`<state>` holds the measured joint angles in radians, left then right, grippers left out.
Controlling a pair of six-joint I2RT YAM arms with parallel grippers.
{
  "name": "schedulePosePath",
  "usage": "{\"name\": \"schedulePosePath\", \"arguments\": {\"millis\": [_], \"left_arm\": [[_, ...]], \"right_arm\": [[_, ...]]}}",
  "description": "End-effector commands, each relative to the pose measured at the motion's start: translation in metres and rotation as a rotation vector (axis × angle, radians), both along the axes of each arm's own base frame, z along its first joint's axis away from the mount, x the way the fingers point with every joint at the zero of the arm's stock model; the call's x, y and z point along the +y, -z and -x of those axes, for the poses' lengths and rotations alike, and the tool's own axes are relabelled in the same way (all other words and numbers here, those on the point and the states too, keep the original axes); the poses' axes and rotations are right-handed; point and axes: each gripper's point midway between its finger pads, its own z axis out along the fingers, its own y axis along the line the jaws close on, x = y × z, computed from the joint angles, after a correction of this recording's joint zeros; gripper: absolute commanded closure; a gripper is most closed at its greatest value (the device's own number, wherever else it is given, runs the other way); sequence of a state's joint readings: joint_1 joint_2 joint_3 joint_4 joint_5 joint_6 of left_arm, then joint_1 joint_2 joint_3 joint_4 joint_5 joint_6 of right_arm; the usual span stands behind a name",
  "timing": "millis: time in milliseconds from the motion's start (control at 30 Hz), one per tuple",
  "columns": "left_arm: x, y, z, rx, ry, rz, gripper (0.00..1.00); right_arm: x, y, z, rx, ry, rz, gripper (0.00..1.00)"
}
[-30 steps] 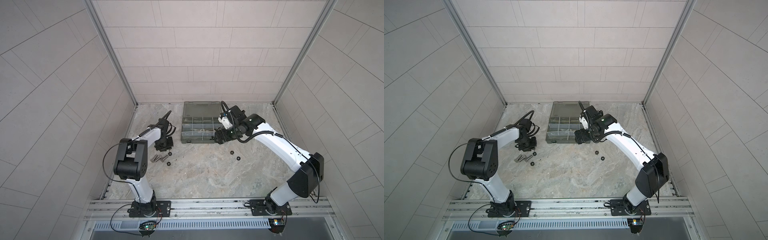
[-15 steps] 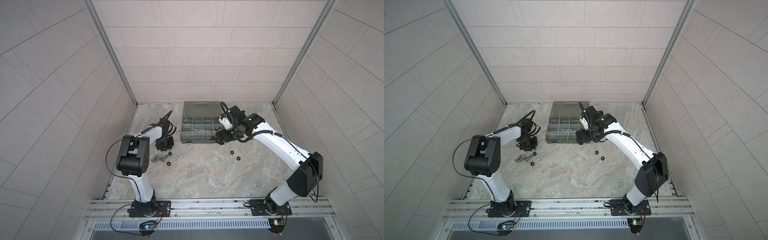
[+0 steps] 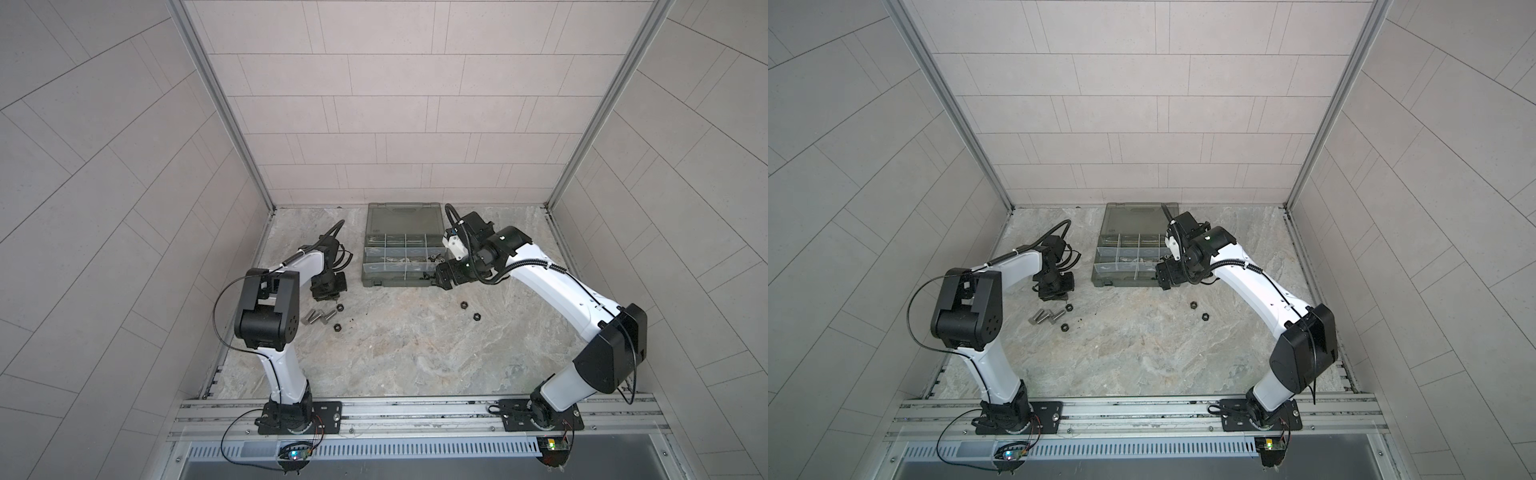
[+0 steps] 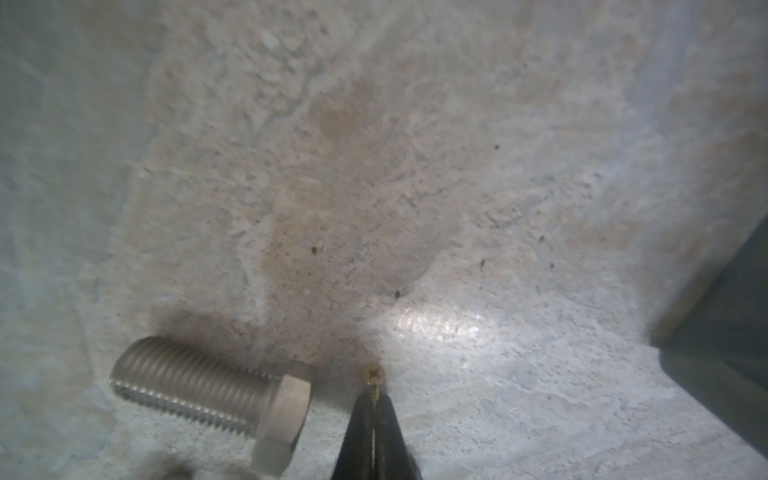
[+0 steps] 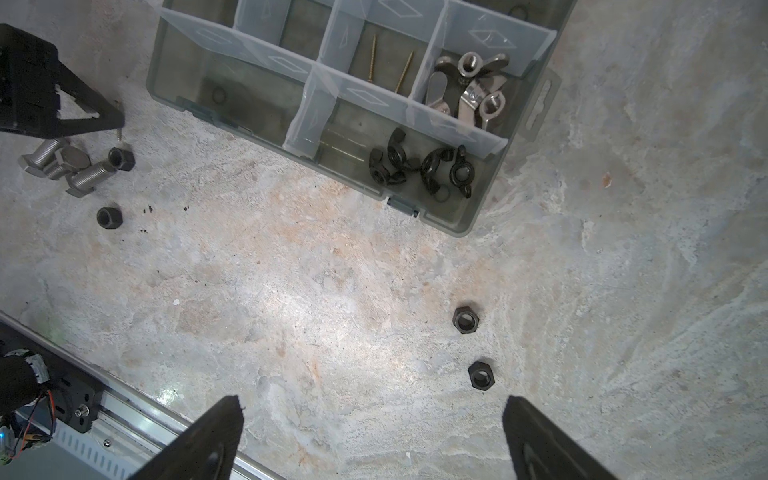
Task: Sort the screws and nuts into containers
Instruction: 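Carry the brass screw with the left gripper to the organizer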
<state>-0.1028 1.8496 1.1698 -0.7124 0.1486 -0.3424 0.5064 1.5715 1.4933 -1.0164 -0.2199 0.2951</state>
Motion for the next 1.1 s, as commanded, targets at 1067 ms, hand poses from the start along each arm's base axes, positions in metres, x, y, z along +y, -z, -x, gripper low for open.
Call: {"name": "schedulePosePath", "arguments": {"millis": [1067], "left_arm": [[-0.176,-0.116,-0.109,-0.256,0.252,0.225,1.0]], "right_arm": [[-0.053,-0.007,0.028,-0.028,0.098,0.009,0.01]]}}
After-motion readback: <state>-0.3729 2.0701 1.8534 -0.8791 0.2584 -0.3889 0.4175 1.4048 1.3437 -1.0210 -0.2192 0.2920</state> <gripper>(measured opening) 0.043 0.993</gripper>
